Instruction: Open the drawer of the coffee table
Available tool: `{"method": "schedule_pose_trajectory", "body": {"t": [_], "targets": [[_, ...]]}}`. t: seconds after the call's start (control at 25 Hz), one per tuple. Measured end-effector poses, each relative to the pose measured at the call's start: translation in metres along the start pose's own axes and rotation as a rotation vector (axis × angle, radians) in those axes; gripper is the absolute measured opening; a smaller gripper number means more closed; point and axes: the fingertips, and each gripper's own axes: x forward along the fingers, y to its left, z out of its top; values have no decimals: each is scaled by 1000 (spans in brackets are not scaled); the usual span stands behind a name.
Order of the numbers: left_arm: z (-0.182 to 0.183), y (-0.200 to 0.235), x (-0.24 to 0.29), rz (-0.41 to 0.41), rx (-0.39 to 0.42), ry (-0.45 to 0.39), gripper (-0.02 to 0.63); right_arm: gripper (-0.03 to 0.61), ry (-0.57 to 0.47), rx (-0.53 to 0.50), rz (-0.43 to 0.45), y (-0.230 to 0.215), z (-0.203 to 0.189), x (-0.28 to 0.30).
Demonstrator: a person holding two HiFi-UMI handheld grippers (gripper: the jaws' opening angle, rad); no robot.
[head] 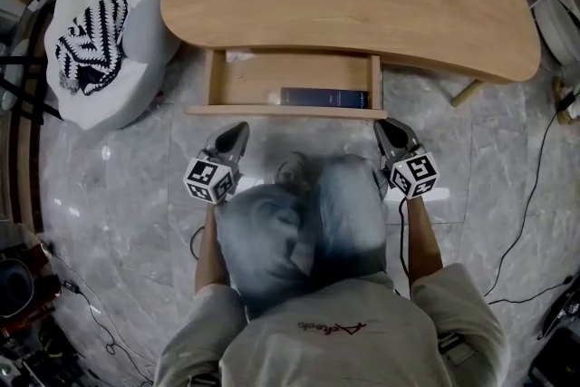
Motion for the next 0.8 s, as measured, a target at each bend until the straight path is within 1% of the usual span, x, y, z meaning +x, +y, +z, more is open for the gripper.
{"method": "schedule_pose_trajectory", "body": {"t": [0.2, 0.36, 0.56, 0.68, 0.8], "targets": [[-11, 18, 8, 23, 14, 16, 0, 5, 23, 11, -30, -11, -8, 10], [-26, 34, 22, 16, 9, 50, 0, 5, 52, 45, -53, -24, -22, 22], [-35, 46, 40, 18, -35, 74, 0, 5, 107, 84, -99, -40, -32, 33], [-39, 45, 40, 17, -52, 119, 0, 5, 160, 100, -120, -40, -27, 32], [-37, 40, 32, 18, -95, 181, 0, 5, 219, 132, -138, -37, -17, 25]]}}
